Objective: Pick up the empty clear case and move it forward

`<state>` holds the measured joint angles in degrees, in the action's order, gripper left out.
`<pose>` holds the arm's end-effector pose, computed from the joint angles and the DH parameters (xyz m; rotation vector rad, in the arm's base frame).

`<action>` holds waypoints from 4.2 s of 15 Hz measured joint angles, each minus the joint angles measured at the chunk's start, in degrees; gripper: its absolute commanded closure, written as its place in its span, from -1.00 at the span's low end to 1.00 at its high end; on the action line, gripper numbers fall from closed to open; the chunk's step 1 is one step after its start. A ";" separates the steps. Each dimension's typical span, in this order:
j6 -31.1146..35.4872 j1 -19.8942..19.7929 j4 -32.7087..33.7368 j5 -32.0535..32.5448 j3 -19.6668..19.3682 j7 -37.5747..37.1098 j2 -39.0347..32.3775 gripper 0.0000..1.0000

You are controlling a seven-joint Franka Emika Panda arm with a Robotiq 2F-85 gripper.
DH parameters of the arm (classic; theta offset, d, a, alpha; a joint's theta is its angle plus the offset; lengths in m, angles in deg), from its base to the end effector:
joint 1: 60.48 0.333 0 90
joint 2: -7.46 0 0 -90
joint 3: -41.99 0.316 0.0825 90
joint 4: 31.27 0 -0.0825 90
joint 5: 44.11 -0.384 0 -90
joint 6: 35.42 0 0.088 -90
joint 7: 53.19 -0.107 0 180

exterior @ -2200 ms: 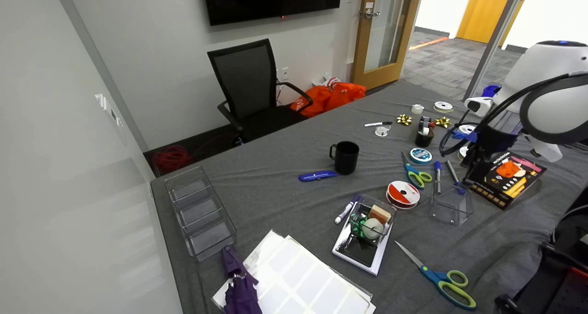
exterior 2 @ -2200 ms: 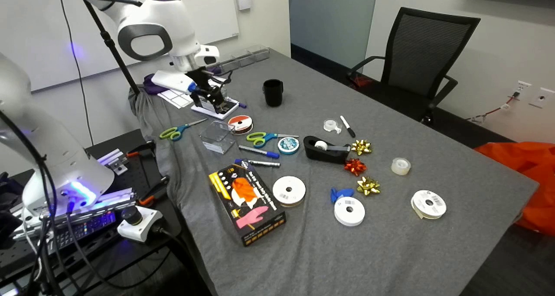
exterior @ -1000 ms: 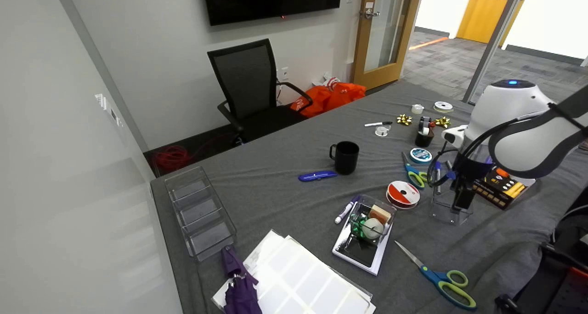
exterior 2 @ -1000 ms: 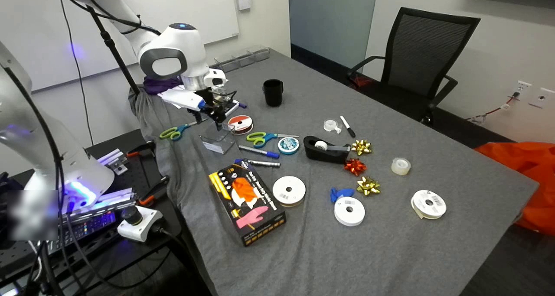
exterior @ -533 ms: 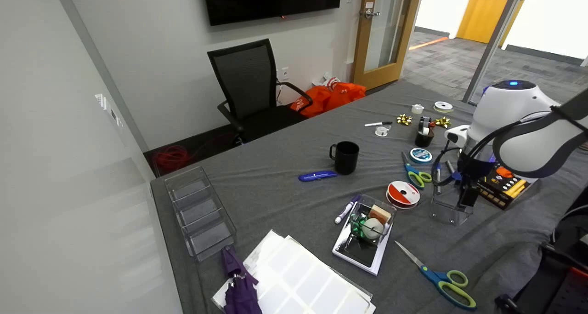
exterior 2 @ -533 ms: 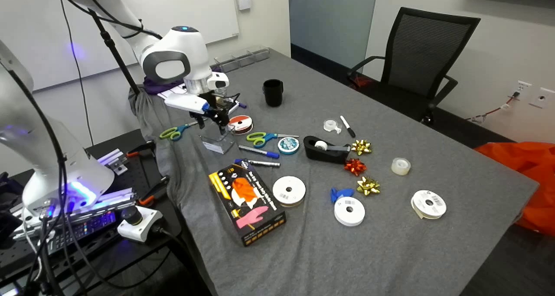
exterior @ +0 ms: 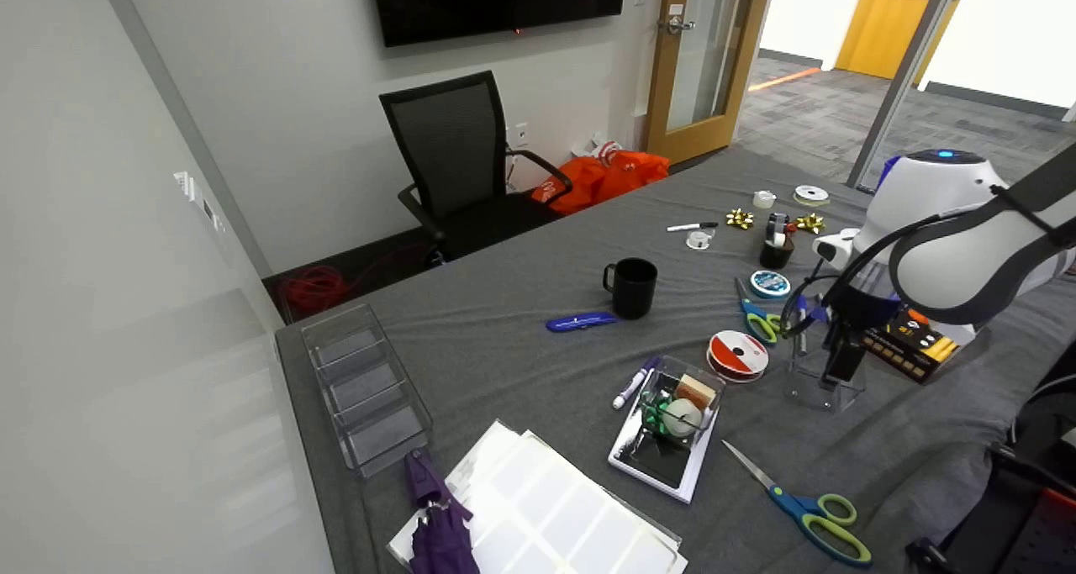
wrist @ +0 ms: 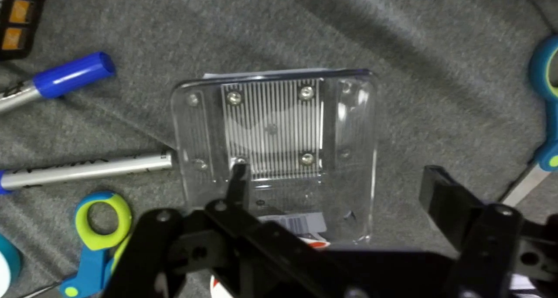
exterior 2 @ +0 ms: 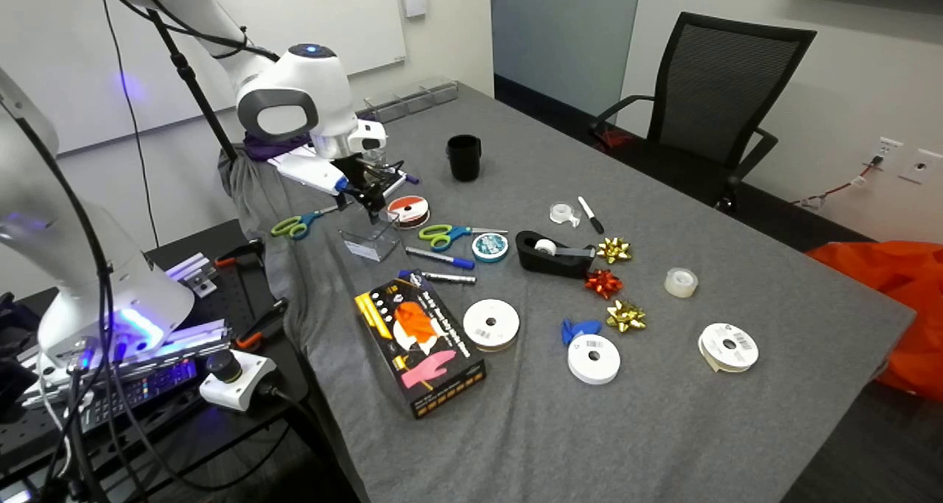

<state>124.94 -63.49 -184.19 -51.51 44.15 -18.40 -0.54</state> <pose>0.4156 -0.0116 0.1905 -3.0077 -0.7204 -0.0081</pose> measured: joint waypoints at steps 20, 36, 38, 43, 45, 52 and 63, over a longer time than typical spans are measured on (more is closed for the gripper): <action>30.66 7.44 -6.58 12.79 7.47 -25.31 -9.28 0.97; 16.03 -49.97 -5.84 34.91 48.68 -31.05 -6.72 0.98; 13.47 -55.98 -5.85 33.38 54.78 -30.72 -6.68 0.98; 7.51 -73.28 -4.73 28.26 74.16 -29.91 -6.52 0.98; 4.91 -80.42 -3.30 28.02 81.67 -29.91 -6.52 0.98; -9.68 -102.67 7.37 28.95 103.16 -32.47 -8.66 0.98; -21.26 -104.39 20.21 28.91 103.79 -42.90 -10.66 0.98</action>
<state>103.68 -167.88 -163.97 -22.59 147.93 -61.30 -11.20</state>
